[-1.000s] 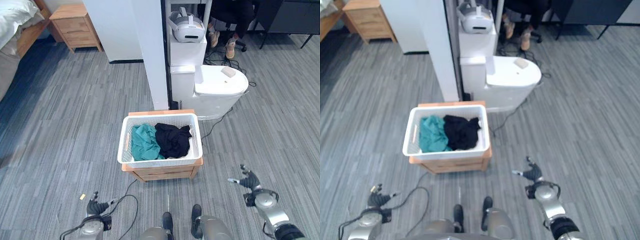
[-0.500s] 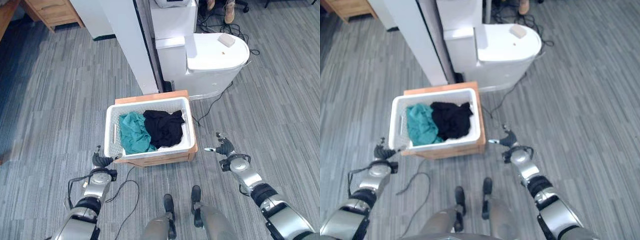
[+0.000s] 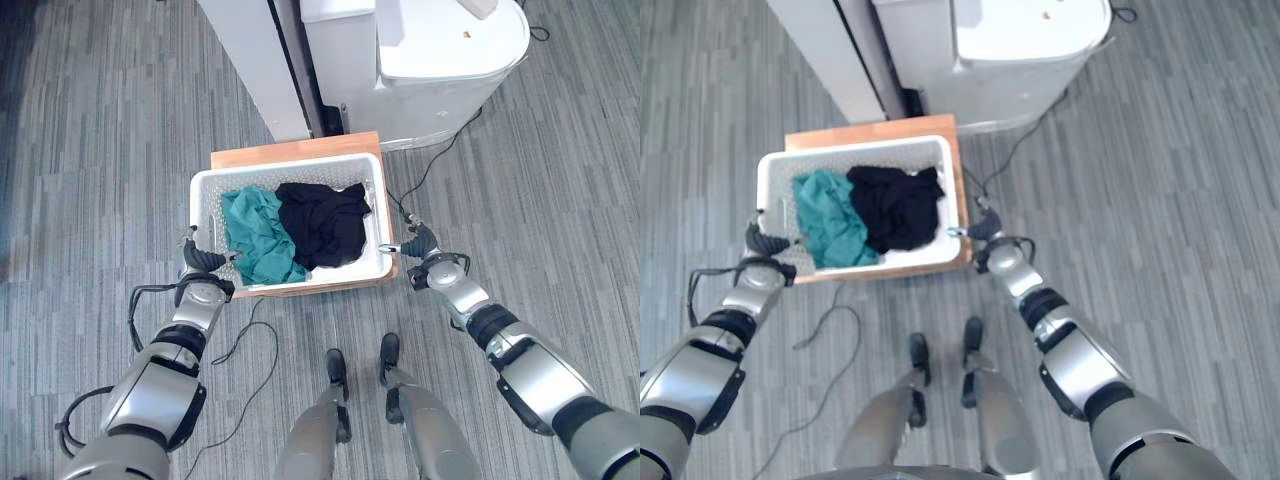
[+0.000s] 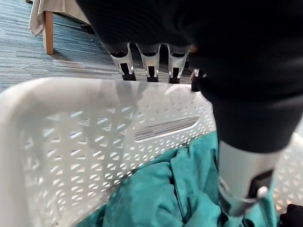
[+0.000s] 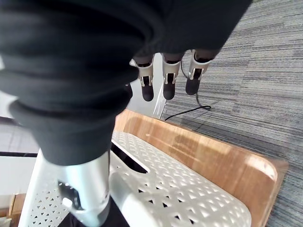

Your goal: Grab the laundry basket,head to the washer,open it,put in the laundry and shut it.

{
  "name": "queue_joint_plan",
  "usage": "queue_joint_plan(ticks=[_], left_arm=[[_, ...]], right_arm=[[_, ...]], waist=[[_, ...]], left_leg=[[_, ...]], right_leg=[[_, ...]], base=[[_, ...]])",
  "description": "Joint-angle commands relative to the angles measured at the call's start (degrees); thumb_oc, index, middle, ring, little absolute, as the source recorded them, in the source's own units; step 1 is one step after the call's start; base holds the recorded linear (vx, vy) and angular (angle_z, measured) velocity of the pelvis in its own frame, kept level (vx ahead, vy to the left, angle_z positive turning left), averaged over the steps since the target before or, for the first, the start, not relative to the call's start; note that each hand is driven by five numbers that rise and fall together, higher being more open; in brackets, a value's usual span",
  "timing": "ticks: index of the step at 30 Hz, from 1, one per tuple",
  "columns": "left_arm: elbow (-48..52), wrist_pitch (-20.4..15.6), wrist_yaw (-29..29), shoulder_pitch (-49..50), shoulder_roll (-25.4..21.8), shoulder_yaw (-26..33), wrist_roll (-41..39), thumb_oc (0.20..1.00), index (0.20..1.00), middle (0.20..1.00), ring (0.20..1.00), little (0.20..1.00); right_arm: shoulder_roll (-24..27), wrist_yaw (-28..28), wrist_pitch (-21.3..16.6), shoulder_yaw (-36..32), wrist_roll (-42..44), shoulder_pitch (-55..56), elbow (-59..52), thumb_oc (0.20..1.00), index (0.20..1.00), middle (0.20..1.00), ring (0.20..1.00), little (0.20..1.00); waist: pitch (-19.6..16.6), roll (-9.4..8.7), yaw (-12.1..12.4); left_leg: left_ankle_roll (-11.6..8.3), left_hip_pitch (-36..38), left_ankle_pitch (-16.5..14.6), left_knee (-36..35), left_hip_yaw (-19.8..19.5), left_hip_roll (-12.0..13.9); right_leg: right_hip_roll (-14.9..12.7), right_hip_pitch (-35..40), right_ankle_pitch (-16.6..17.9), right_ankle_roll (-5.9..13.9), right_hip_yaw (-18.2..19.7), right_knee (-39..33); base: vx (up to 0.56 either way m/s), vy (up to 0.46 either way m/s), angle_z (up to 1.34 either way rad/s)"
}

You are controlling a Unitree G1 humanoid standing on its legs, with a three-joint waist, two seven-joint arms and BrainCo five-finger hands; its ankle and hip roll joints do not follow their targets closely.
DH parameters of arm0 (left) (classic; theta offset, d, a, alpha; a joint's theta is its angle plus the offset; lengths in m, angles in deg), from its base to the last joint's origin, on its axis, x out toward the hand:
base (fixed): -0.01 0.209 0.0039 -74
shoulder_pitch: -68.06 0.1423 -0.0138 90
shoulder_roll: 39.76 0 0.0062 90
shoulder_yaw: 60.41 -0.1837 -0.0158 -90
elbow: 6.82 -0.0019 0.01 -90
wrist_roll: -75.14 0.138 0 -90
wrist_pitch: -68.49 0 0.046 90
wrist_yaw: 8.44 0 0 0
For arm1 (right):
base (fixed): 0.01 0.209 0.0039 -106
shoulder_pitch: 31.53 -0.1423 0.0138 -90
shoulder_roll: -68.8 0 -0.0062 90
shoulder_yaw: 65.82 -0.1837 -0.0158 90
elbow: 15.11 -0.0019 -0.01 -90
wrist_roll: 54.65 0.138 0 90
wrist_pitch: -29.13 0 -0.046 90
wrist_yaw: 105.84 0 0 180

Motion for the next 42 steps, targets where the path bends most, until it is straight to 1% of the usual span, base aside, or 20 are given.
queue_joint_plan(ticks=[1,3,4,5,6,10,11,16,17,18,22,24,25,26,27,31,32,35,40,42], left_arm=[[-2.9,0.8,0.31,-1.55,0.68,-2.51,0.71,1.0,1.0,1.0,1.0,1.0],[-3.17,1.25,0.2,-0.26,3.3,-3.04,1.05,1.0,1.0,1.0,1.0,1.0],[-3.16,1.25,0.2,-0.25,3.3,-3.03,1.05,1.0,1.0,1.0,1.0,1.0],[-2.98,1.41,0.12,1.38,4.86,-3.12,1.4,0.219,0.219,0.219,0.219,0.219],[-2.88,1.42,0.21,2.53,5.39,-2.72,1.23,0.2,0.2,0.2,0.2,0.2],[-0.79,0.62,0.76,7.35,6.82,-0.19,-0.3,0.2,0.2,0.2,0.2,0.2],[1.54,-0.08,0.71,10.24,7.3,1.64,-1.82,0.2,0.2,0.2,0.2,0.2],[7.33,-0.97,1.12,14.68,7.05,3.93,-2.0,0.2,0.2,0.2,0.2,0.2],[8.3,-1.11,1.2,15.58,6.87,4.77,-2.34,0.2,0.2,0.2,0.2,0.2],[9.25,-1.3,1.35,16.33,6.58,5.53,-2.45,0.2,0.2,0.2,0.2,0.2],[11.65,-2.25,2.83,17.07,5.13,8.77,-3.75,0.2,0.2,0.2,0.2,0.2],[16.62,-2.64,3.39,17.59,4.24,9.06,-2.77,0.2,0.2,0.2,0.2,0.2],[17.89,-2.74,3.5,18.08,4.26,9.42,-2.85,0.228,0.228,0.228,0.228,0.228],[19.39,-2.96,3.68,18.45,4.06,9.51,-2.51,0.743,0.743,0.743,0.743,0.743],[20.29,-3.15,3.81,18.81,4.16,9.68,-2.74,1.0,1.0,1.0,1.0,1.0],[25.87,-4.91,4.57,20.21,4.16,10.93,-3.49,1.0,1.0,1.0,1.0,1.0],[28.14,-6.06,5.1,20.27,3.96,11.96,-5.15,1.0,1.0,1.0,1.0,1.0],[32.97,-6.87,5.26,21.73,3.4,13.3,-5.07,1.0,1.0,1.0,1.0,1.0],[34.27,-6.76,4.93,22.7,3.26,13.68,-4.81,1.0,1.0,1.0,1.0,1.0],[31.34,-5.33,3.68,26.58,4.18,15.16,-5.42,1.0,1.0,1.0,1.0,1.0]], right_arm=[[-3.83,0.98,-1.67,0.09,0.71,-2.35,3.77,1.0,1.0,1.0,1.0,1.0],[-4.41,0.77,-1.04,0.75,0.23,-2.31,4.3,1.0,1.0,1.0,1.0,1.0],[-4.41,0.77,-1.04,0.75,0.23,-2.31,4.29,1.0,1.0,1.0,1.0,1.0],[-4.61,0.61,-0.94,0.88,0.16,-1.73,4.3,0.489,0.489,0.489,0.489,0.489],[-4.53,0.59,-1.0,0.79,0.33,-1.23,4.0,0.2,0.2,0.2,0.2,0.2],[-3.99,0.7,-1.55,-0.59,1.42,1.41,2.09,0.2,0.2,0.2,0.2,0.2],[-2.98,0.76,-1.71,-1.73,1.76,3.68,0.11,0.2,0.2,0.2,0.2,0.2],[-0.9,0.96,-1.82,-3.46,0.17,8.87,-4.4,0.2,0.2,0.2,0.2,0.2],[-0.28,1.03,-1.89,-4.16,-0.24,10.01,-5.21,0.548,0.548,0.548,0.548,0.548],[0.3,1.15,-1.9,-4.8,-0.67,11.19,-6.16,1.0,1.0,1.0,1.0,1.0],[2.7,1.98,-2.59,-7.35,-1.32,13.81,-10.13,1.0,1.0,1.0,1.0,1.0],[4.47,2.46,-2.73,-8.36,-1.93,14.44,-13.5,1.0,1.0,1.0,1.0,1.0],[4.8,2.71,-2.82,-8.84,-1.62,14.85,-14.16,1.0,1.0,1.0,1.0,1.0],[5.08,2.81,-3.0,-9.51,-1.06,15.41,-14.91,1.0,1.0,1.0,1.0,1.0],[5.44,2.88,-3.07,-10.15,-0.88,16.11,-15.52,1.0,1.0,1.0,1.0,1.0],[5.58,3.48,-3.95,-12.34,0.92,18.15,-17.74,1.0,1.0,1.0,1.0,1.0],[6.14,3.34,-4.32,-13.07,1.86,17.72,-18.81,1.0,1.0,1.0,1.0,1.0],[7.29,3.11,-4.27,-13.3,1.28,17.71,-21.91,1.0,1.0,1.0,1.0,1.0],[7.48,2.78,-3.95,-13.37,0.95,18.29,-22.52,1.0,1.0,1.0,1.0,1.0],[6.58,1.16,-2.63,-11.81,-1.57,20.22,-21.55,1.0,1.0,1.0,1.0,1.0]], waist=[[-0.47,-3.92,1.65],[-0.02,-3.92,1.89],[-0.03,-3.92,1.89],[0.21,-3.91,2.04],[0.19,-3.93,2.09],[0.09,-3.9,2.37],[-0.11,-3.84,2.45],[-0.74,-3.65,2.4],[-0.9,-3.57,2.37],[-1.14,-3.56,2.31],[-1.47,-3.76,2.02],[-1.14,-4.02,1.76],[-1.0,-4.05,1.76],[-0.76,-4.05,1.77],[-0.64,-4.09,1.74],[-0.85,-4.23,1.68],[-0.74,-4.34,1.77],[-0.46,-4.4,2.02],[-0.44,-4.28,2.1],[-1.21,-3.61,2.92]], left_leg=[[-1.97,-1.54,0.76,-2.09,-2.14,-1.9],[-1.9,-1.9,0.92,-2.23,-2.44,-2.08],[-1.9,-1.91,0.92,-2.23,-2.44,-2.08],[-1.86,-1.96,0.88,-2.2,-2.52,-2.12],[-1.85,-1.91,0.9,-2.32,-2.51,-2.14],[-1.79,-1.07,0.69,-2.75,-2.46,-2.28],[-1.74,-0.27,0.48,-2.97,-2.45,-2.42],[-1.64,1.03,0.02,-3.22,-2.22,-2.7],[-1.63,1.35,-0.12,-3.26,-2.17,-2.76],[-1.62,1.57,-0.21,-3.28,-2.16,-2.78],[-1.53,1.42,-0.5,-2.74,-1.87,-2.89],[-1.47,0.15,-0.41,-1.95,-1.69,-2.73],[-1.41,-0.01,-0.46,-1.68,-1.68,-2.76],[-1.41,-0.17,-0.45,-1.35,-1.73,-2.73],[-1.4,-0.21,-0.44,-1.26,-1.87,-2.74],[-1.35,0.17,-0.53,-1.68,-1.96,-2.72],[-1.4,-0.06,-0.44,-1.7,-2.15,-2.75],[-1.43,-0.62,-0.22,-1.86,-2.23,-2.84],[-1.4,-0.56,-0.14,-1.93,-2.27,-2.87],[-1.27,1.32,-0.16,-2.65,-2.67,-2.93]], right_leg=[[-3.88,1.42,-1.2,9.13,3.81,-3.35],[-3.94,1.28,-1.12,9.09,3.76,-3.56],[-3.94,1.28,-1.12,9.09,3.76,-3.56],[-4.01,1.25,-1.11,9.09,3.77,-3.58],[-3.98,1.32,-1.13,9.09,3.77,-3.67],[-4.02,2.12,-1.16,9.13,3.93,-4.01],[-4.07,2.88,-1.22,9.15,4.04,-4.32],[-4.1,4.1,-1.27,9.17,4.09,-4.83],[-4.09,4.42,-1.3,9.18,4.08,-4.91],[-4.1,4.63,-1.28,9.19,4.04,-5.0],[-4.03,4.61,-1.01,9.23,4.41,-5.19],[-4.23,3.6,-0.91,9.17,4.36,-4.74],[-4.27,3.53,-0.98,9.12,4.3,-4.58],[-4.35,3.39,-1.03,9.1,4.14,-4.29],[-4.42,3.41,-1.14,9.09,3.97,-4.19],[-4.4,3.7,-1.49,9.05,3.95,-4.14],[-4.48,3.36,-1.64,9.07,4.04,-3.75],[-4.6,2.57,-1.79,8.99,3.88,-3.36],[-4.61,2.63,-1.81,8.96,3.82,-3.41],[-4.72,4.3,-2.48,8.86,3.25,-3.46]], base=[[-0.02,-0.006,0.05],[-0.01,0.008,0.07],[-0.01,0.017,0.16],[-0.02,0.01,0.19],[-0.02,0.015,0.11],[-0.01,0.009,0.02],[-0.02,0.017,0.03],[-0.01,0.011,0.05],[-0.01,0.011,0.04],[0.0,0.0,0.0],[-0.03,-0.007,-0.01],[-0.07,0.0,-0.04],[-0.04,0.0,-0.02],[0.0,0.0,0.0],[-0.01,-0.015,0.03],[0.01,-0.028,0.05],[-0.02,-0.018,0.04],[-0.01,-0.01,0.01],[0.0,-0.003,0.01],[0.07,-0.036,0.0]])
